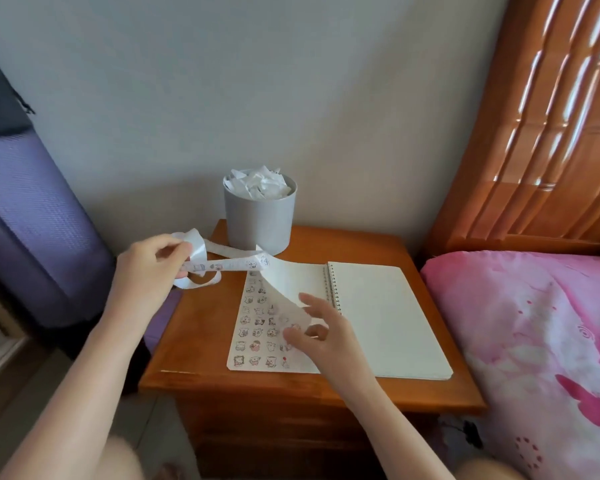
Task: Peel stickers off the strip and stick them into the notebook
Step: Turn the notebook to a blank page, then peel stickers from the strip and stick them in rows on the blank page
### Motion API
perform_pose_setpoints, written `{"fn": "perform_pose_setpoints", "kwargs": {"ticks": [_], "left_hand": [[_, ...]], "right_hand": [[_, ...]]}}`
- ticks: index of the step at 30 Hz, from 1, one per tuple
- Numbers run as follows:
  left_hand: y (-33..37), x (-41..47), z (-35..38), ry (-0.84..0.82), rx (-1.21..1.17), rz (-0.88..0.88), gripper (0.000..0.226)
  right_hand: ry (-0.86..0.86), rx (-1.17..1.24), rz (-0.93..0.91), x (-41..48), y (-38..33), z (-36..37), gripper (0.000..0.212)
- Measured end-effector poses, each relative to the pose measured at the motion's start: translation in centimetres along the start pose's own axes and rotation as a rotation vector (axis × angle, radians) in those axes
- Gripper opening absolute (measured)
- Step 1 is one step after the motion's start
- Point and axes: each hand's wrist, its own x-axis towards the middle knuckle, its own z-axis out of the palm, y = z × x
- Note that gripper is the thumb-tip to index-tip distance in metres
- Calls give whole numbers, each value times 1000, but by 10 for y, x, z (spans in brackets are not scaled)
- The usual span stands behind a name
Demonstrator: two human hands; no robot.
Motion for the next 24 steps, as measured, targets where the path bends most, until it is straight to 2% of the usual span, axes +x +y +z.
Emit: {"fn": "perform_pose_setpoints", "kwargs": {"ticks": [3, 6, 11, 18, 21, 24], "left_hand": [[-8, 5, -6, 18, -17, -34, 17], [-16, 11, -11, 12, -77, -85, 17], [-8, 4, -5, -22, -113, -47, 16], [1, -1, 9, -71, -131, 1, 21], [0, 1, 12, -83, -142, -4, 22], [0, 3, 14, -99, -183, -32, 21]], "right_hand": [[36, -48, -3, 4, 5, 11, 34], [80, -59, 1, 7, 6, 15, 31], [81, -94, -34, 9, 9, 18, 17], [63, -117, -81, 14, 6, 20, 17], [80, -312, -124, 21, 4, 17, 21], [31, -668, -146, 30, 7, 17, 44]]}}
